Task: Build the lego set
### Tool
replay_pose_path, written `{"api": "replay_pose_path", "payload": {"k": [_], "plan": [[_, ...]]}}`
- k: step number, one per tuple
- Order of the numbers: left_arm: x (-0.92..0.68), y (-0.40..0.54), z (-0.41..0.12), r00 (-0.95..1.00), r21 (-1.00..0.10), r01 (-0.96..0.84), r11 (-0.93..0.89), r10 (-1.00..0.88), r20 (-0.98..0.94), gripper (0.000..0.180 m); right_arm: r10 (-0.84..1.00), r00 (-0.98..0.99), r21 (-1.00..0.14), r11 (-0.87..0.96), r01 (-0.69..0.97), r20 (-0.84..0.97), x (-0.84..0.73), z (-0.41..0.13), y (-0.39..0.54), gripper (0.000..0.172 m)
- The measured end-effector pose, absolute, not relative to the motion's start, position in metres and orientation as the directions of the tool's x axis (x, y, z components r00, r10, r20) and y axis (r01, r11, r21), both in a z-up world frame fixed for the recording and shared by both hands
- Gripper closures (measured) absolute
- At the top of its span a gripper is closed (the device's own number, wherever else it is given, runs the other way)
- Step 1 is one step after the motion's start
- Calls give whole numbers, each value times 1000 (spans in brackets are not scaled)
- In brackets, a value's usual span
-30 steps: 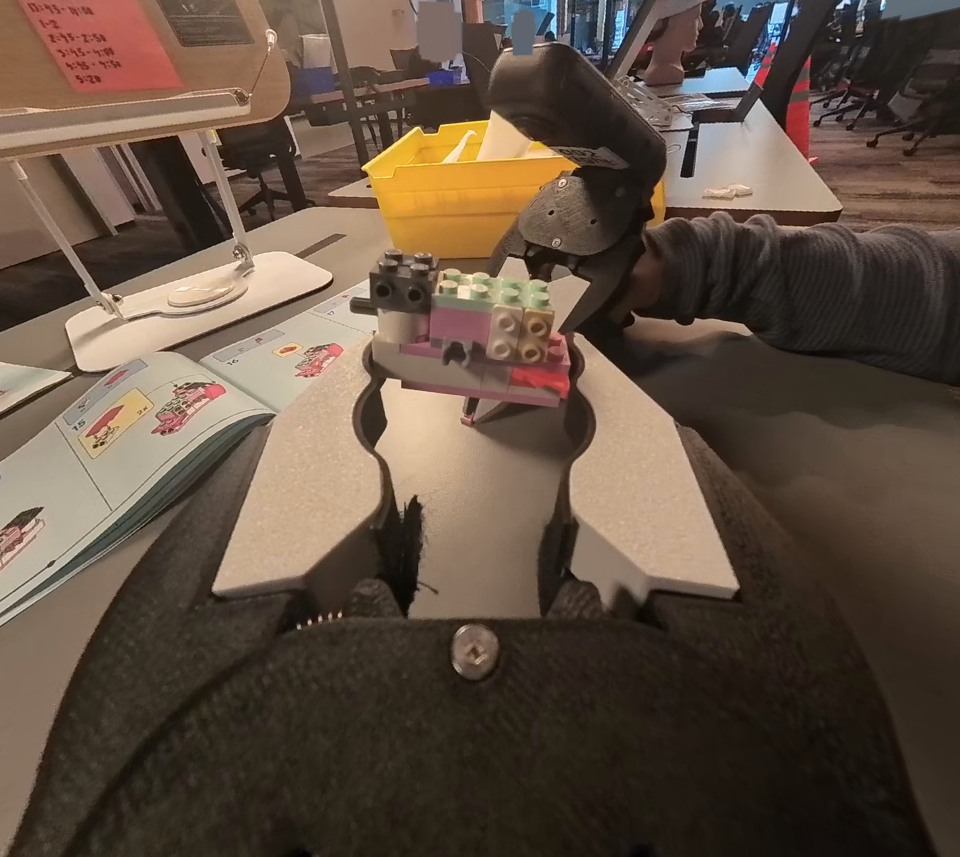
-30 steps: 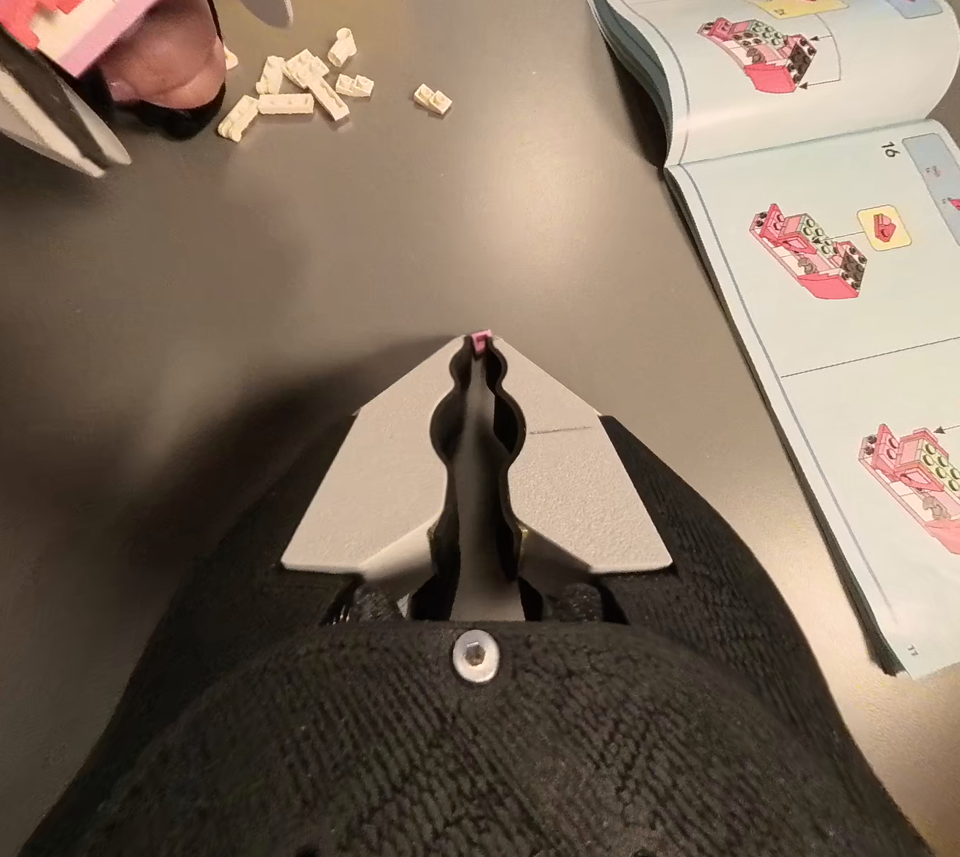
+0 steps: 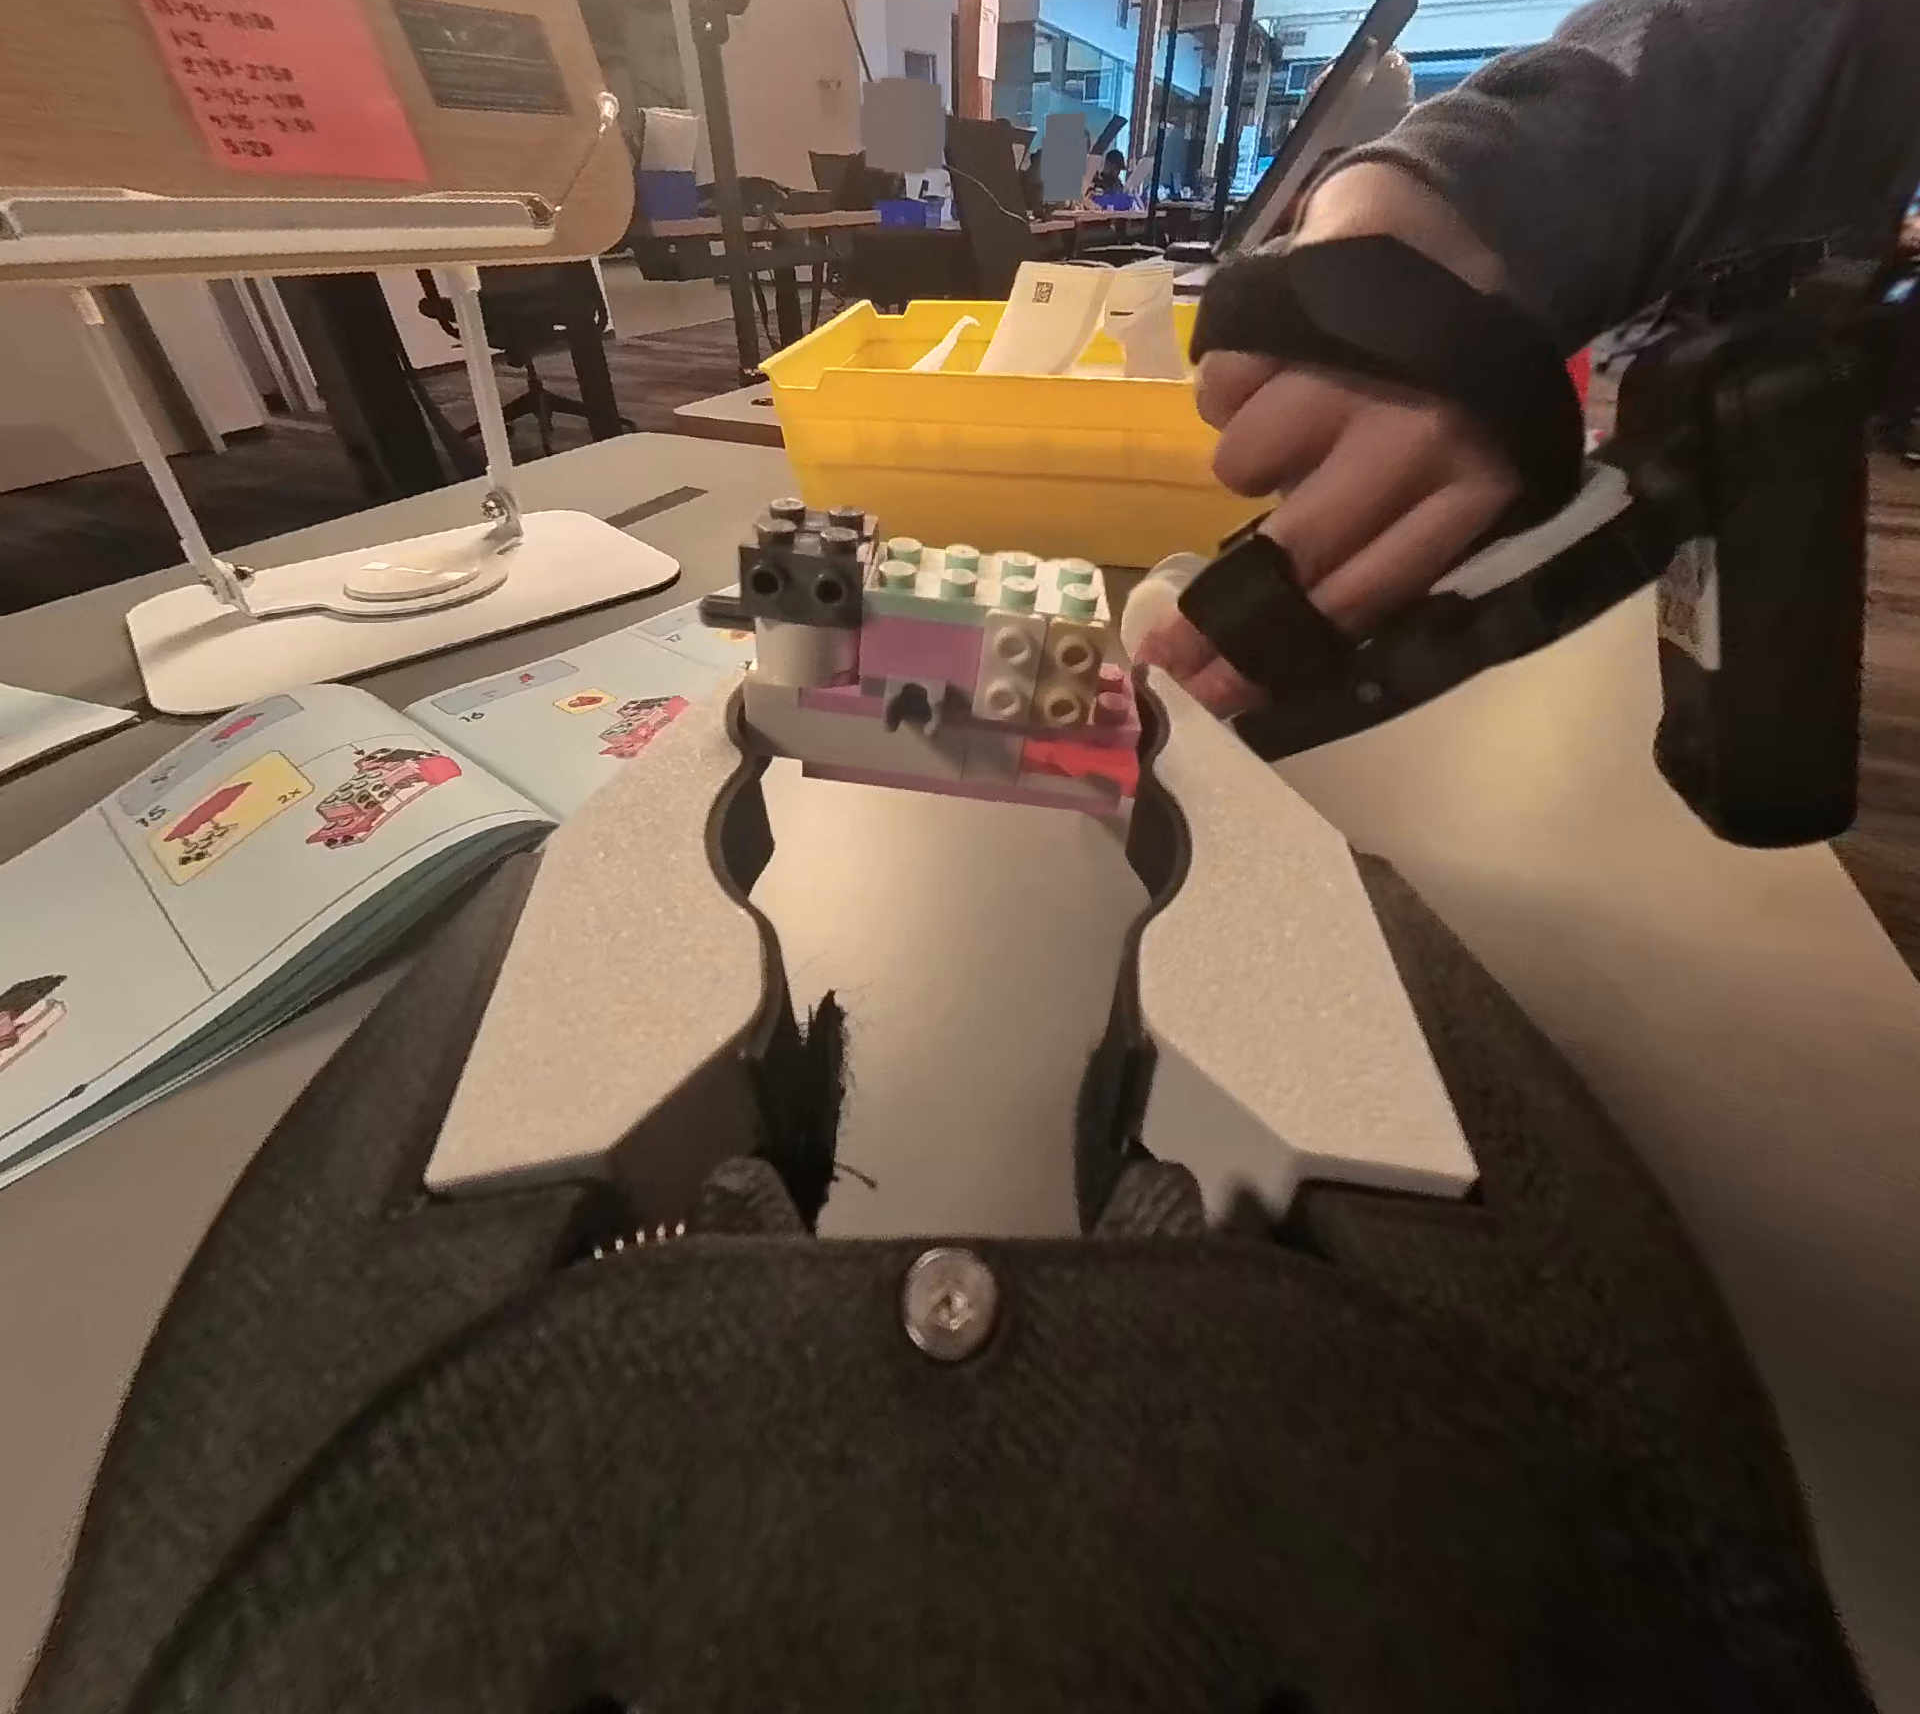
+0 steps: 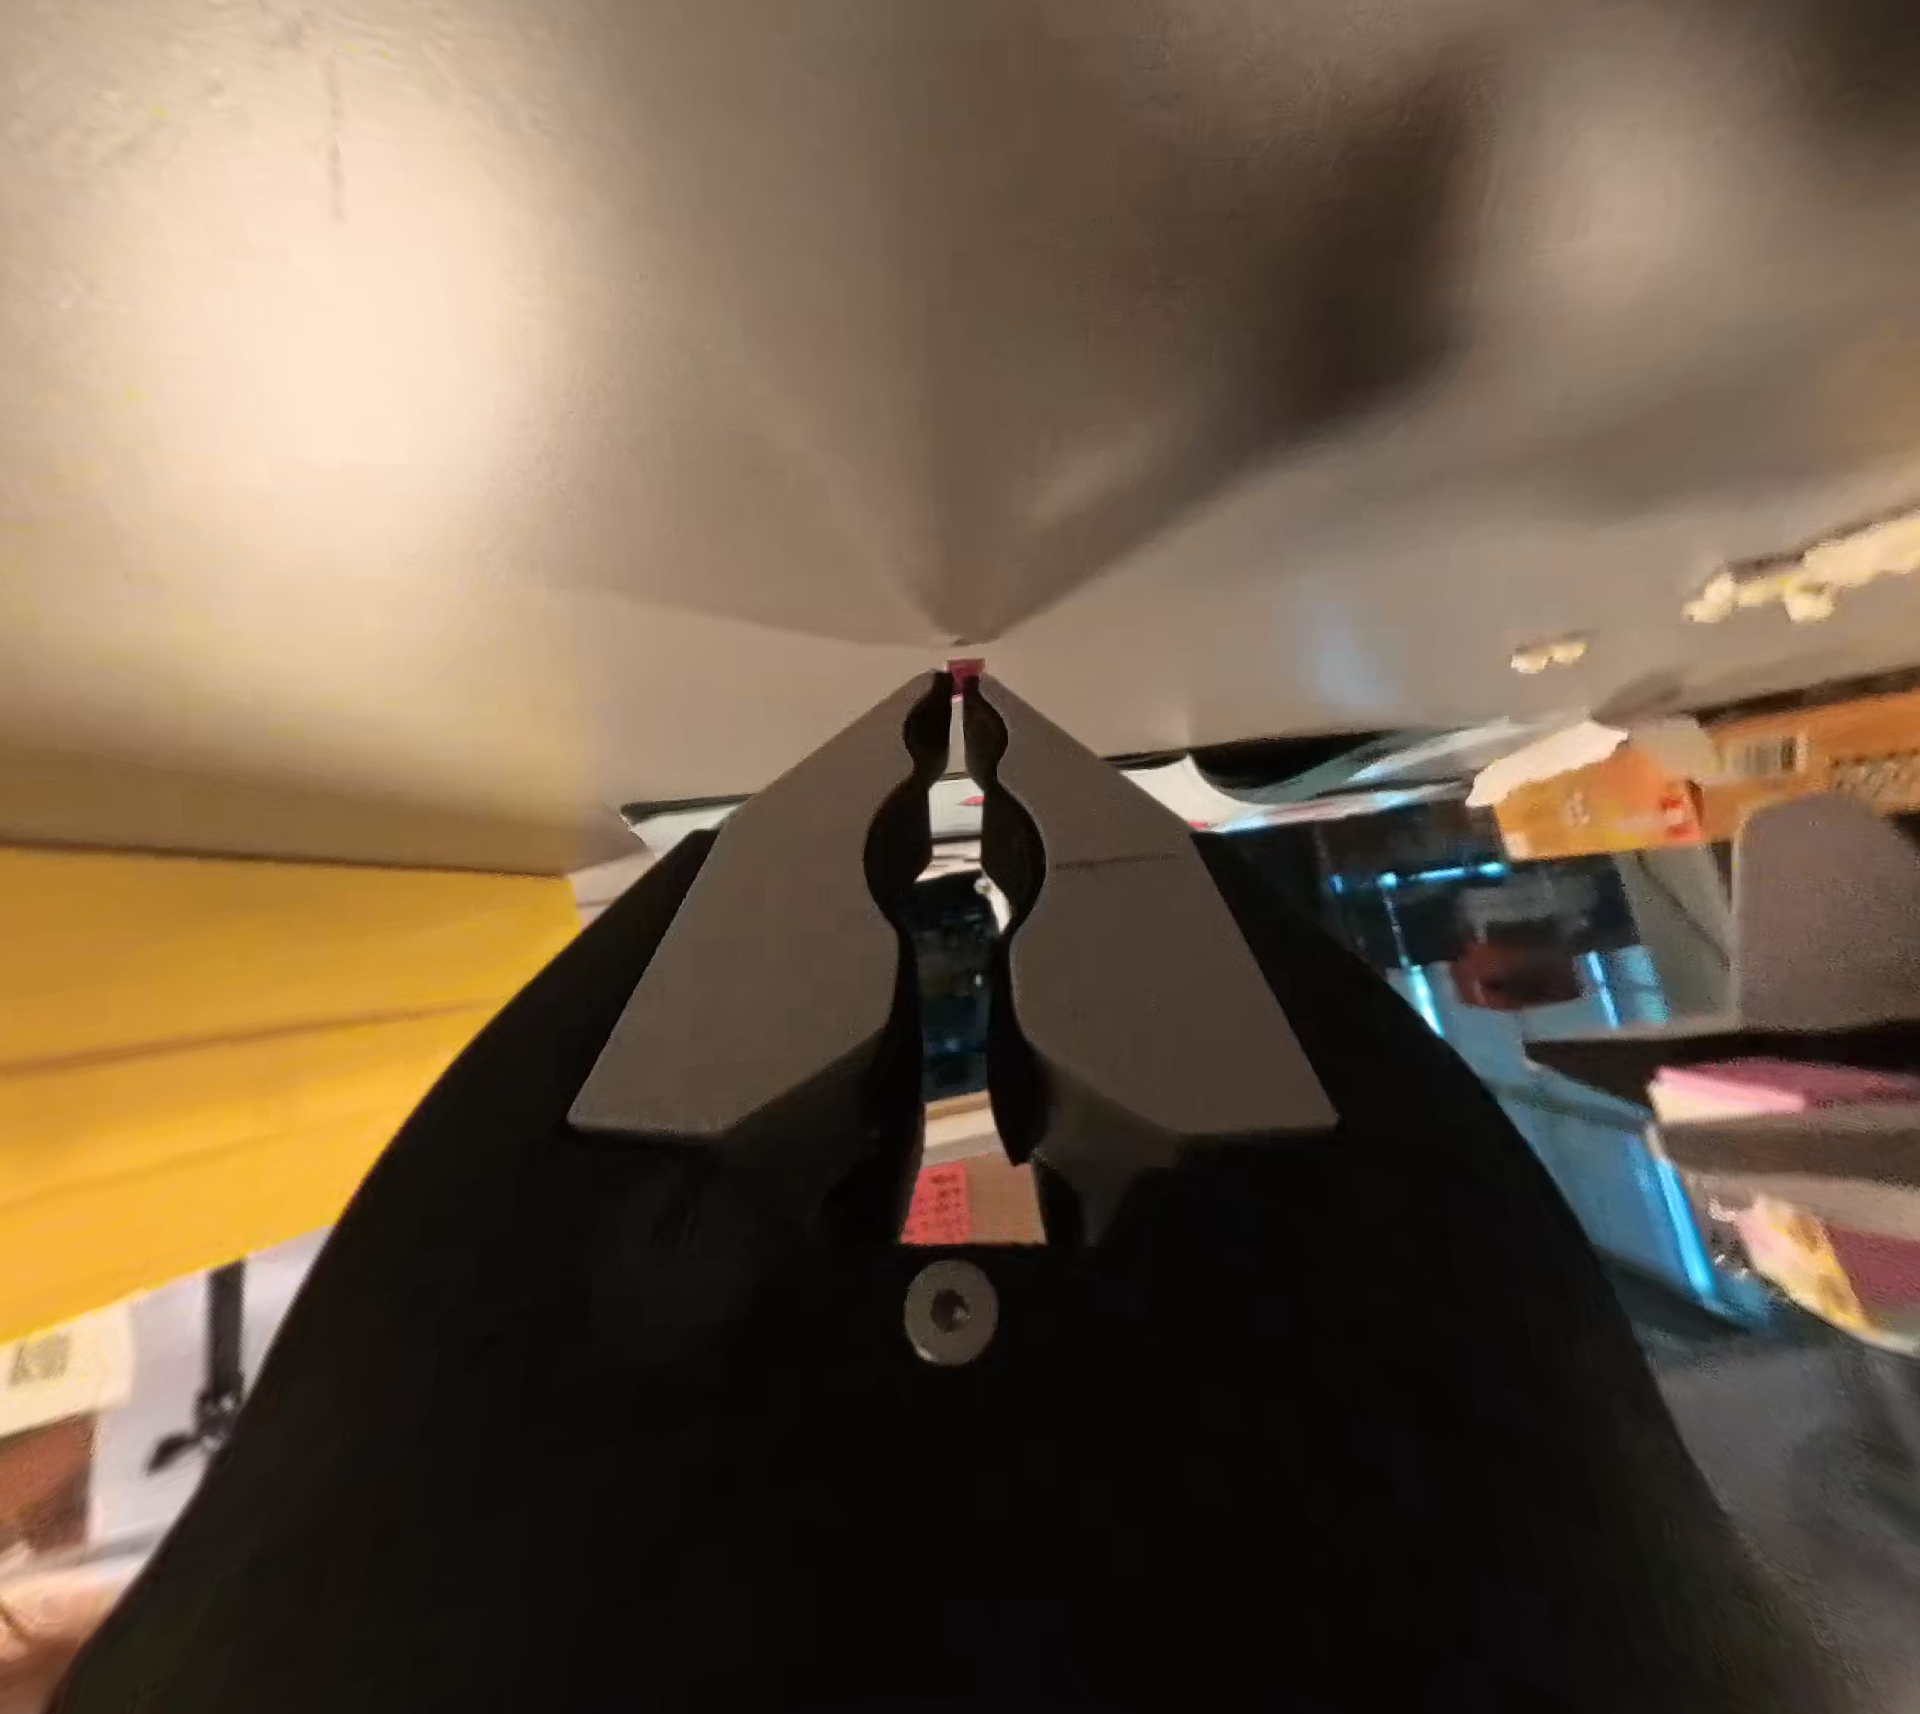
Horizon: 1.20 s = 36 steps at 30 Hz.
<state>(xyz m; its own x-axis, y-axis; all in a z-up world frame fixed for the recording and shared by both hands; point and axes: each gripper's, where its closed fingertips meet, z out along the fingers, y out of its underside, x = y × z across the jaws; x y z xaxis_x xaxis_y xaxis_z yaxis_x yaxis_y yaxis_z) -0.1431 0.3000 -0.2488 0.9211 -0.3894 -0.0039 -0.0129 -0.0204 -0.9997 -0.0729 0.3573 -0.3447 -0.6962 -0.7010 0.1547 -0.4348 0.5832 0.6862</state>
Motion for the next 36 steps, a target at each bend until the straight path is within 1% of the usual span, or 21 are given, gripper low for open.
{"api": "replay_pose_path", "payload": {"k": [3, 8, 10, 12, 14, 15, 17, 18, 19, 20, 21, 22, 23, 24, 26, 27, 29, 34, 36], "plan": [[-141, 300, -249, 918, -1000, -12, -24, -396, -2, 112, -737, -669, 700, 527, -482, 95, -70, -348, 352, 172], [-141, 300, -249, 917, -1000, -17, -23, -399, -6, 112, -766, -639, 684, 501, -530, 66, -63, -350, 337, 172], [-141, 300, -249, 917, -1000, -14, -24, -400, -4, 112, -756, -646, 658, 539, -525, 104, -62, -350, 330, 172], [-141, 300, -249, 917, -1000, -15, -26, -399, -3, 112, -714, -681, 626, 609, -487, 165, -59, -347, 325, 164], [-141, 300, -249, 917, -1000, -15, -25, -400, -4, 112, -575, -764, 532, 761, -371, 291, -56, -343, 320, 158], [-141, 300, -249, 916, -1000, -16, -24, -400, -5, 112, -452, -810, 454, 851, -265, 373, -56, -340, 319, 155], [-140, 299, -248, 916, -1000, -19, -21, -400, -9, 112, -129, -825, 240, 971, 9, 551, -64, -330, 321, 151], [-139, 299, -248, 916, -1000, -20, -19, -401, -11, 112, 59, -774, 99, 983, 156, 630, -72, -322, 326, 150], [-139, 299, -248, 916, -1000, -23, -18, -402, -14, 112, 269, -677, -67, 949, 309, 686, -80, -313, 335, 151], [-139, 300, -249, 916, -999, -27, -21, -401, -16, 112, 483, -543, -245, 857, 452, 687, -86, -306, 350, 150], [-139, 300, -250, 916, -999, -29, -24, -401, -17, 112, 673, -400, -418, 717, 558, 621, -89, -303, 364, 147], [-139, 300, -250, 916, -999, -29, -24, -402, -16, 112, 826, -265, -571, 542, 616, 498, -89, -304, 374, 140], [-139, 300, -249, 916, -999, -27, -23, -401, -16, 112, 924, -133, -685, 358, 634, 360, -90, -306, 385, 139], [-139, 300, -249, 916, -999, -25, -22, -401, -14, 112, 971, -27, -759, 201, 620, 236, -91, -308, 396, 136], [-139, 300, -249, 916, -1000, -20, -23, -402, -9, 112, 991, 118, -821, -15, 570, 64, -90, -315, 415, 134], [-139, 300, -249, 915, -1000, -19, -23, -402, -8, 112, 985, 172, -833, -82, 548, 16, -90, -318, 425, 136], [-138, 299, -249, 915, -1000, -19, -22, -404, -8, 112, 977, 205, -835, -160, 526, -58, -91, -326, 434, 137], [-137, 300, -250, 914, -999, -25, -26, -406, -12, 112, 984, 141, -818, -169, 549, -109, -92, -335, 448, 145], [-138, 300, -250, 914, -999, -23, -26, -406, -10, 112, 986, 140, -816, -155, 558, -91, -90, -337, 452, 147]]}}
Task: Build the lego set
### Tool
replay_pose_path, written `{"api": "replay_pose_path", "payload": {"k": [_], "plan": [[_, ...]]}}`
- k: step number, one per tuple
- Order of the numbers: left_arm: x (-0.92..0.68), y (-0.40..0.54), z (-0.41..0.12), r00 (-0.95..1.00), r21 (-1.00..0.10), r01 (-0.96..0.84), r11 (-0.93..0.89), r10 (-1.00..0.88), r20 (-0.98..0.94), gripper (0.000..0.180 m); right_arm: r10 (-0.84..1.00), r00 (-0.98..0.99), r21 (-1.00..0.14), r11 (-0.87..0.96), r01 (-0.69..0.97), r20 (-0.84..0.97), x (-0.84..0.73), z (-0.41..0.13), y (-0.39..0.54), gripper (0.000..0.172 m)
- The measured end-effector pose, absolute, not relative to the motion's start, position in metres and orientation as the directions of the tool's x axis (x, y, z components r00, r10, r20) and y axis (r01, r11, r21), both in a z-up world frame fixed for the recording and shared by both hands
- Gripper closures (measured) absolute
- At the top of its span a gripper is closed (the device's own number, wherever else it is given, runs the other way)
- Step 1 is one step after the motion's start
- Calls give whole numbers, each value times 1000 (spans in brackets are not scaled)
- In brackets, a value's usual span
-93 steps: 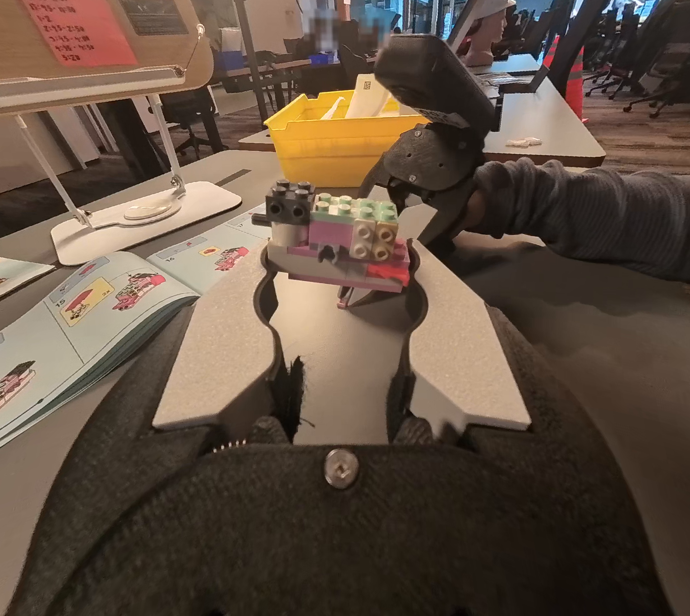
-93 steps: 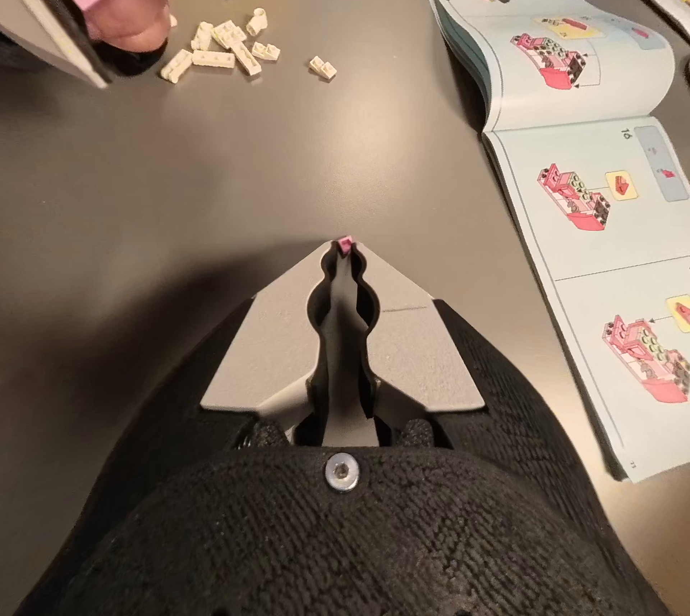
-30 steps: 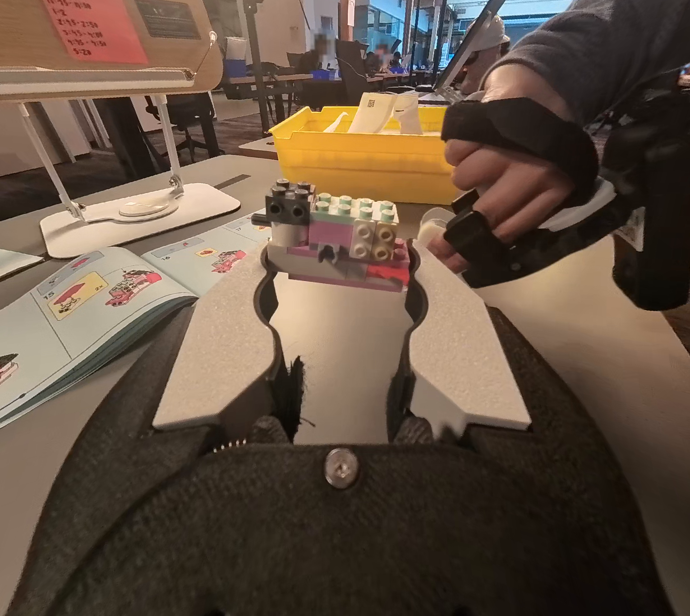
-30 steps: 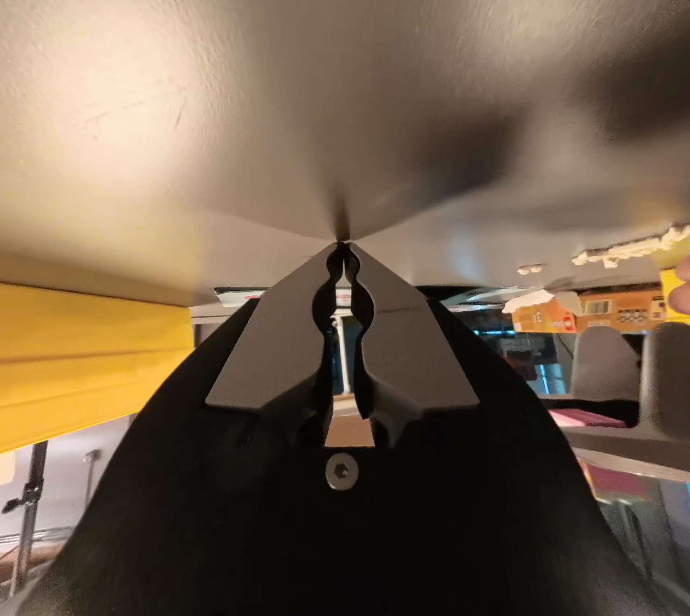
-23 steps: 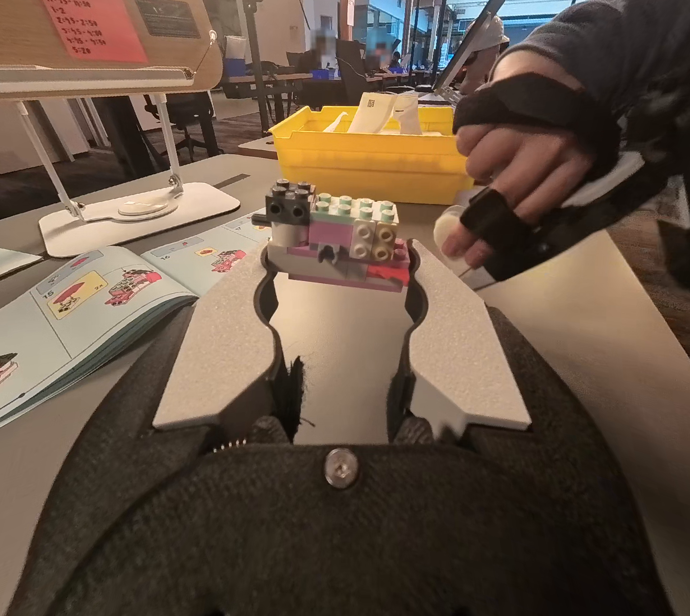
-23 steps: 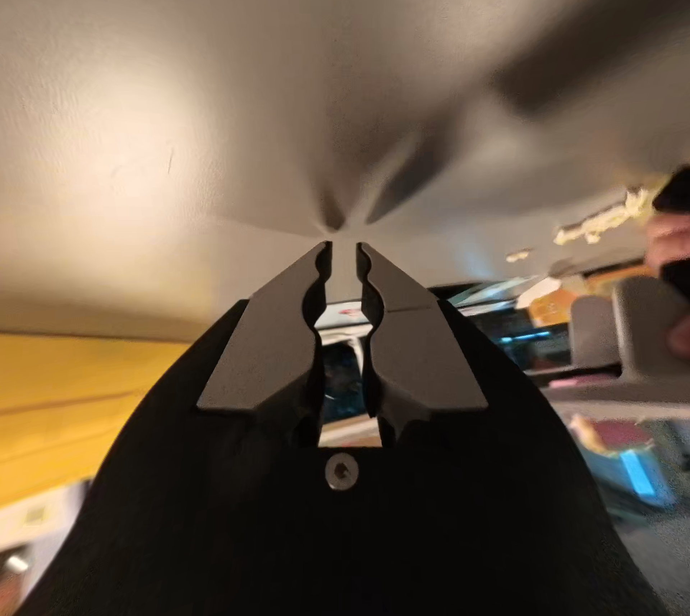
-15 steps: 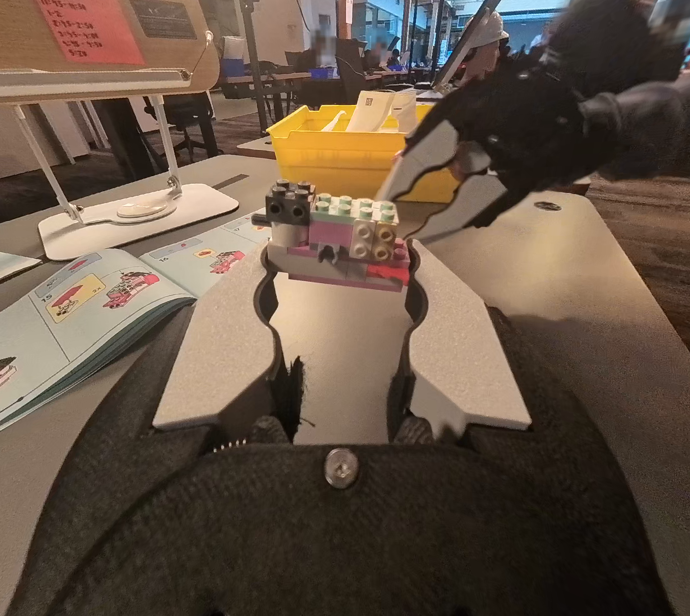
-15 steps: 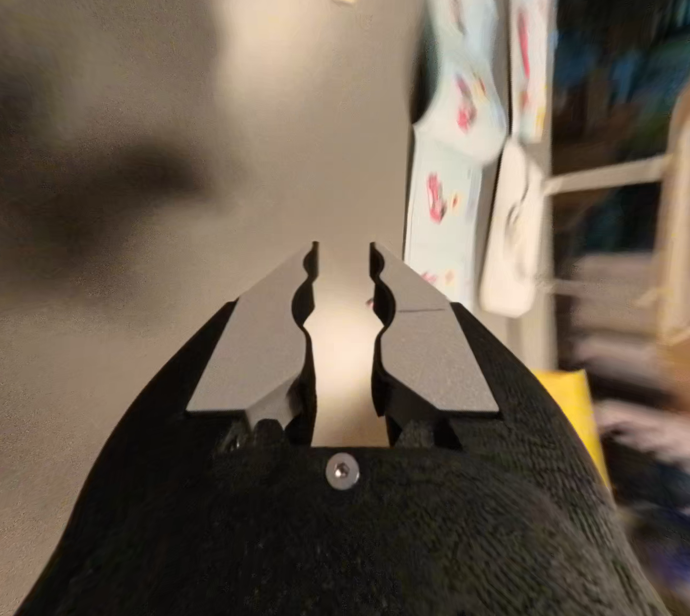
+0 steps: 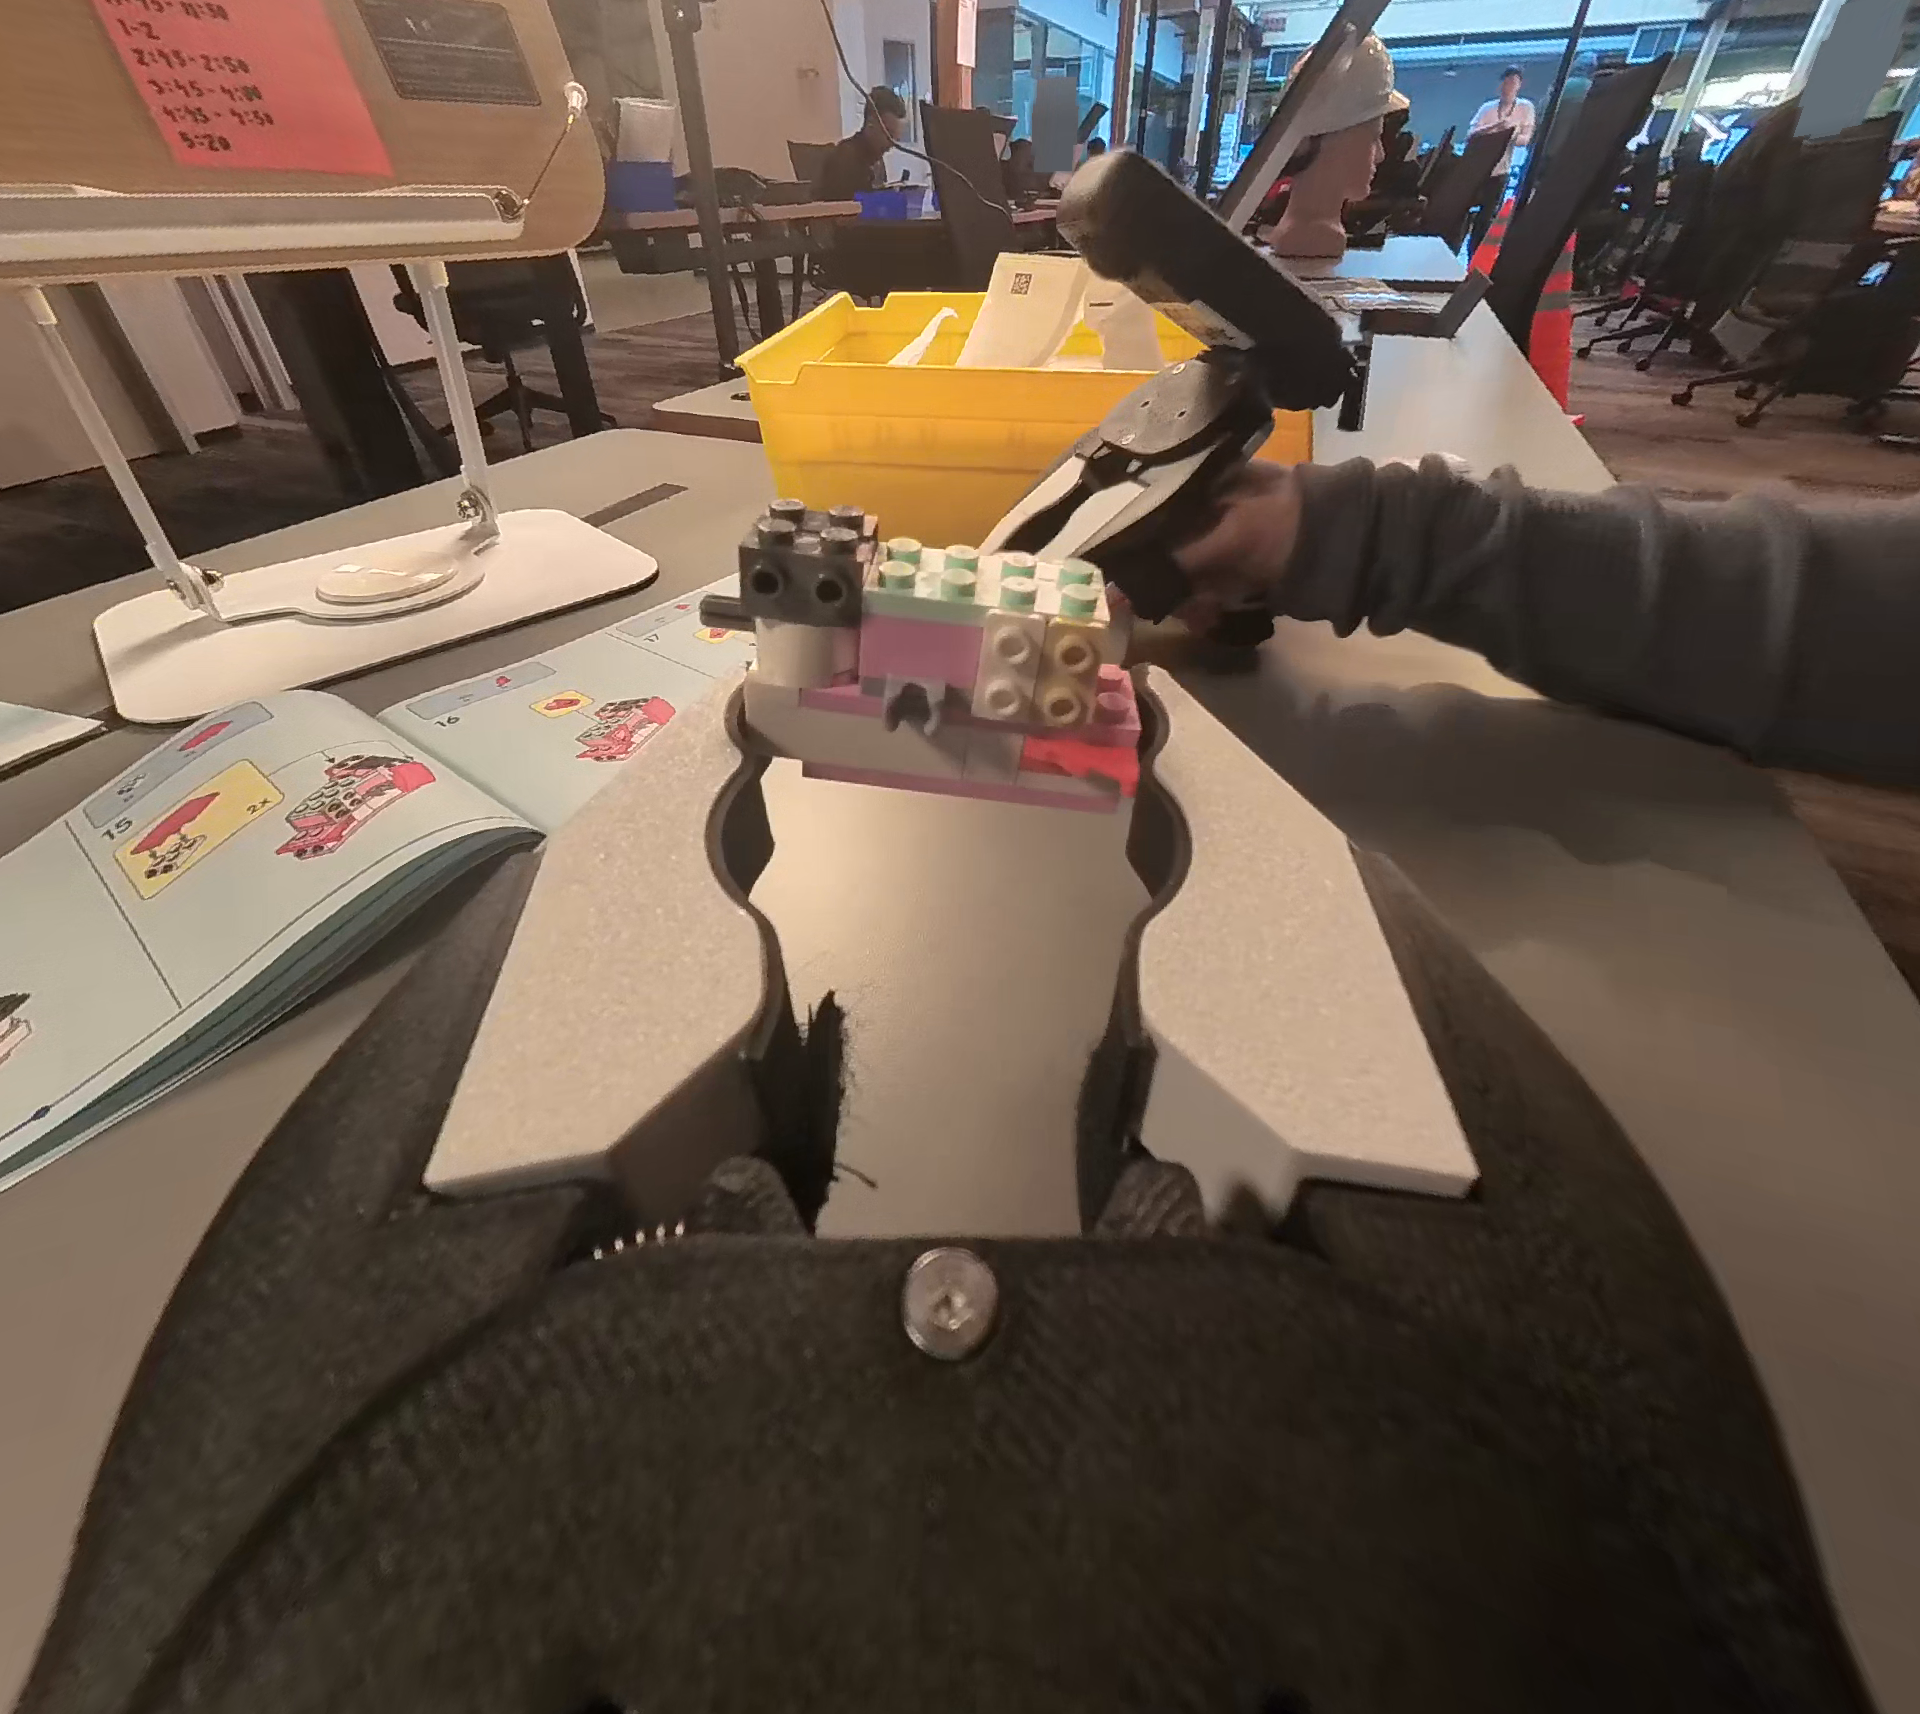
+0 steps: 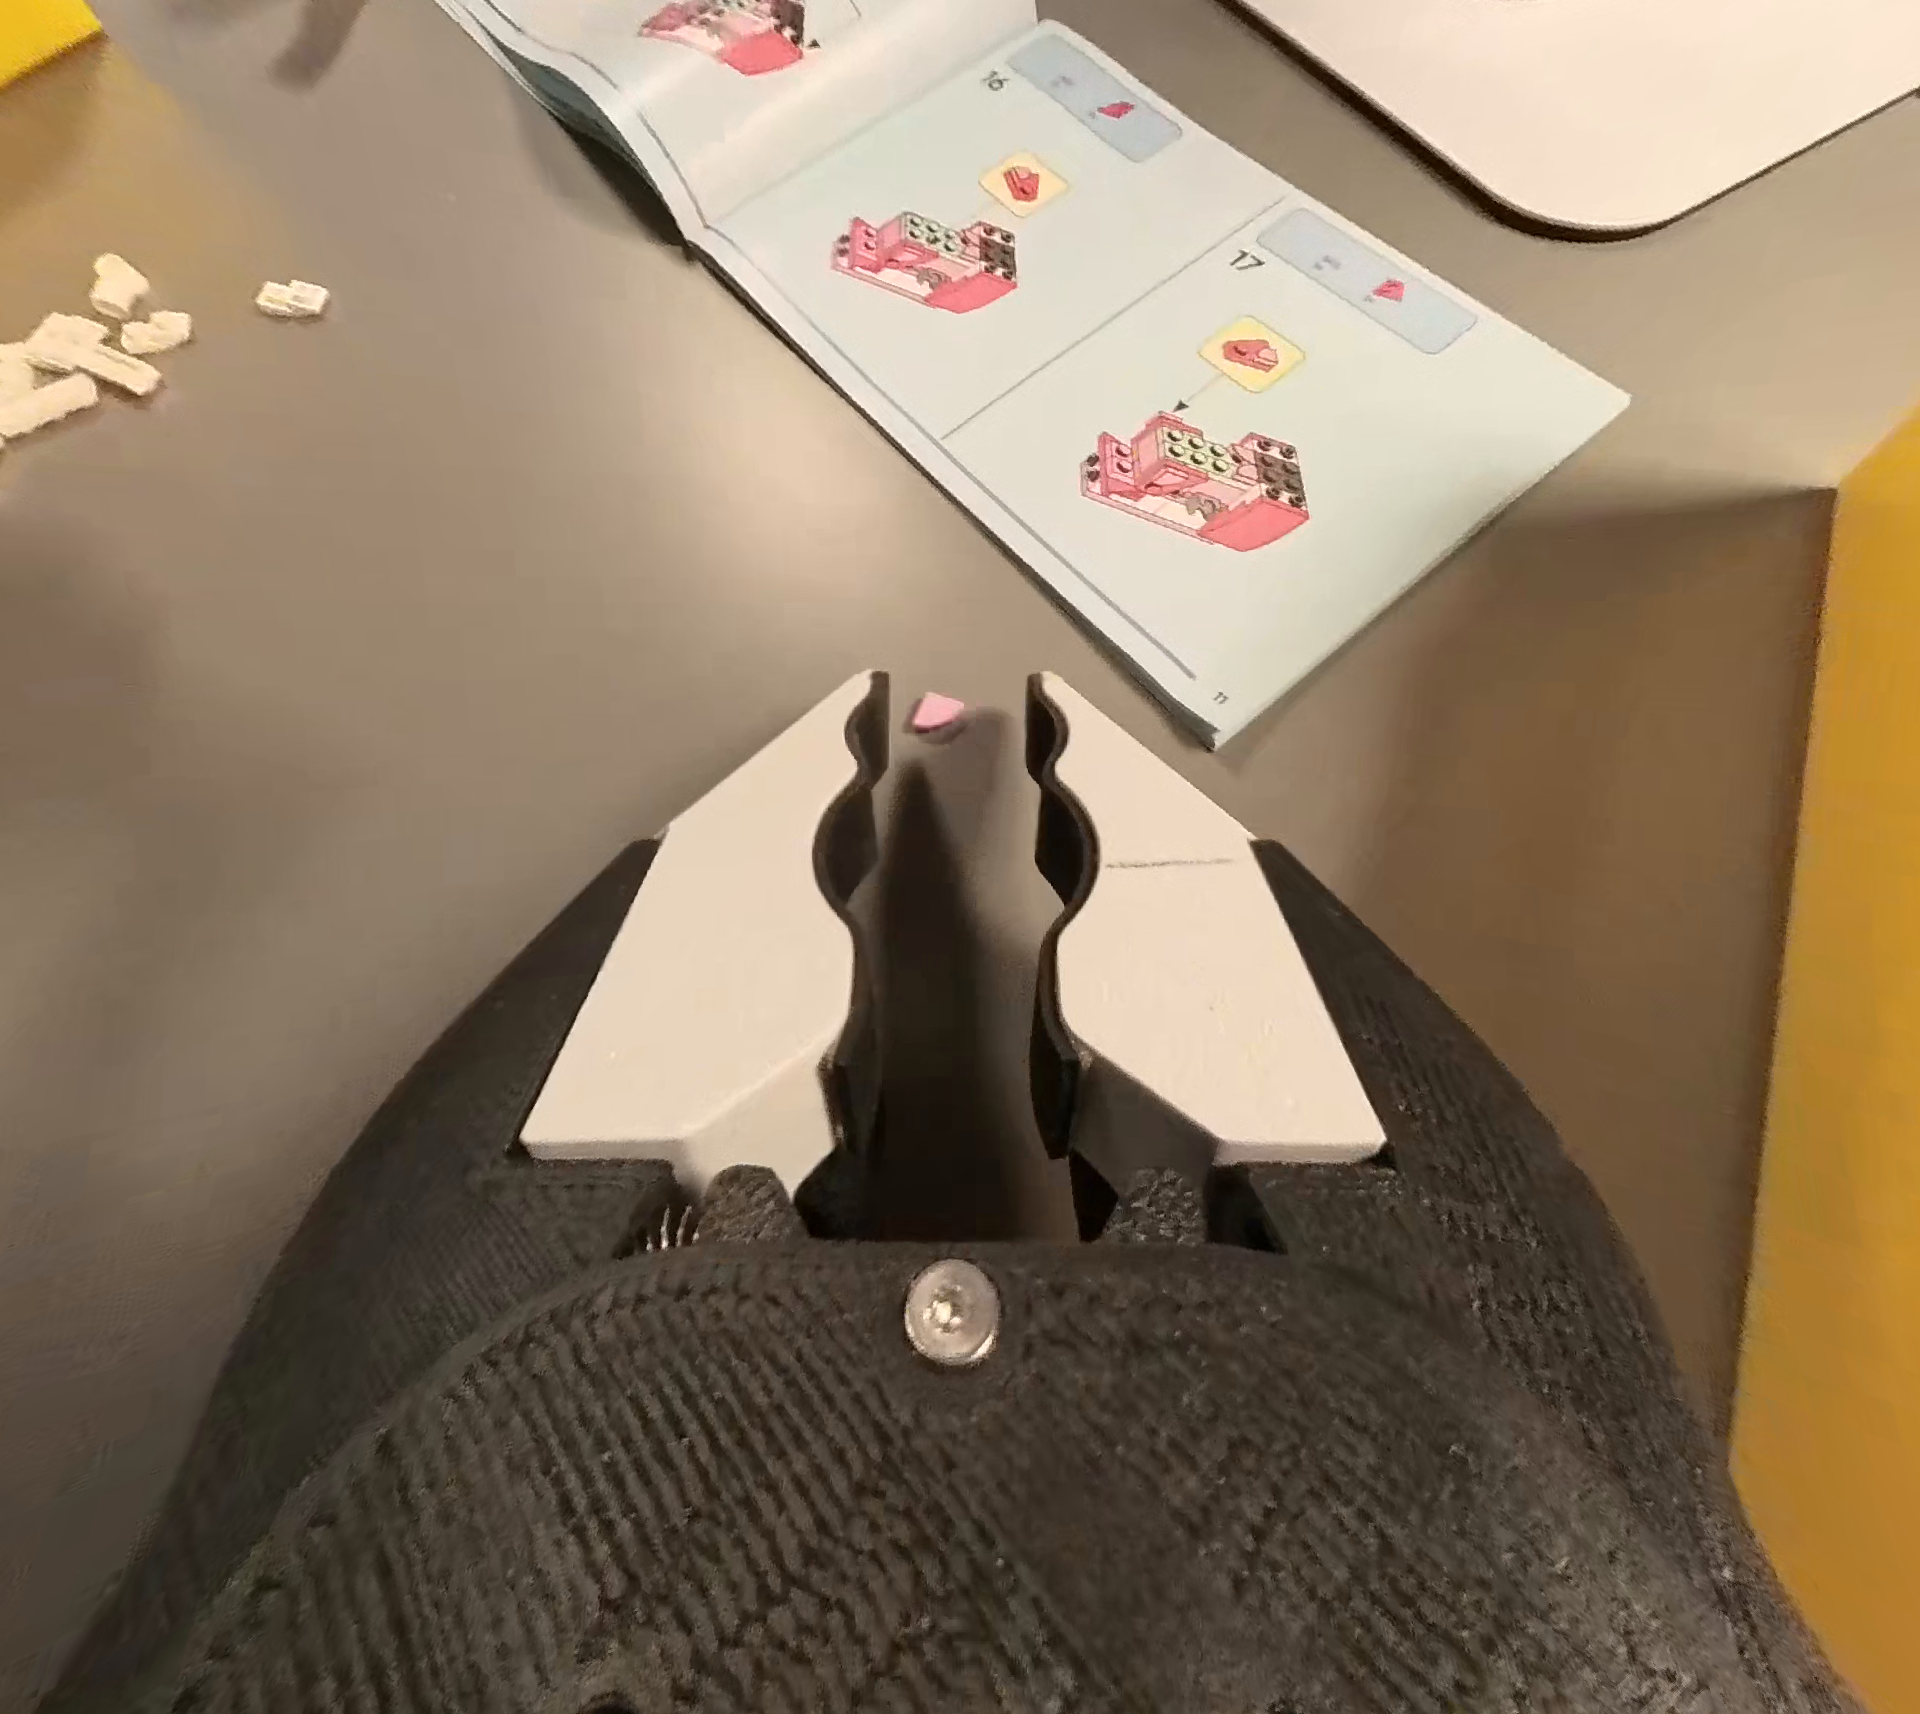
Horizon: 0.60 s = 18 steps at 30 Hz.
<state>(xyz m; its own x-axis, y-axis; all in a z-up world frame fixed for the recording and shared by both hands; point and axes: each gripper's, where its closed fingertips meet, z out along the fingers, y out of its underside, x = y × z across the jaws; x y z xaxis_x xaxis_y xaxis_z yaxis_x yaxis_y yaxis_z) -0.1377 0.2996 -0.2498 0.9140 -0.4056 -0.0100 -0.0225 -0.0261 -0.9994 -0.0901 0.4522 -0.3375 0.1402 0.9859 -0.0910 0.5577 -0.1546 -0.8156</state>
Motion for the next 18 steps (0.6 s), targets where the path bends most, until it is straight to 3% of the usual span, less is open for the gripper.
{"api": "replay_pose_path", "payload": {"k": [8, 18], "plan": [[-137, 300, -250, 913, -999, -23, -28, -409, -10, 112, 980, 124, -832, -197, 518, -156, -88, -332, 455, 153], [-135, 300, -251, 910, -999, -37, -29, -415, -21, 112, 990, 102, -804, -137, 578, -96, -89, -341, 449, 154]]}}
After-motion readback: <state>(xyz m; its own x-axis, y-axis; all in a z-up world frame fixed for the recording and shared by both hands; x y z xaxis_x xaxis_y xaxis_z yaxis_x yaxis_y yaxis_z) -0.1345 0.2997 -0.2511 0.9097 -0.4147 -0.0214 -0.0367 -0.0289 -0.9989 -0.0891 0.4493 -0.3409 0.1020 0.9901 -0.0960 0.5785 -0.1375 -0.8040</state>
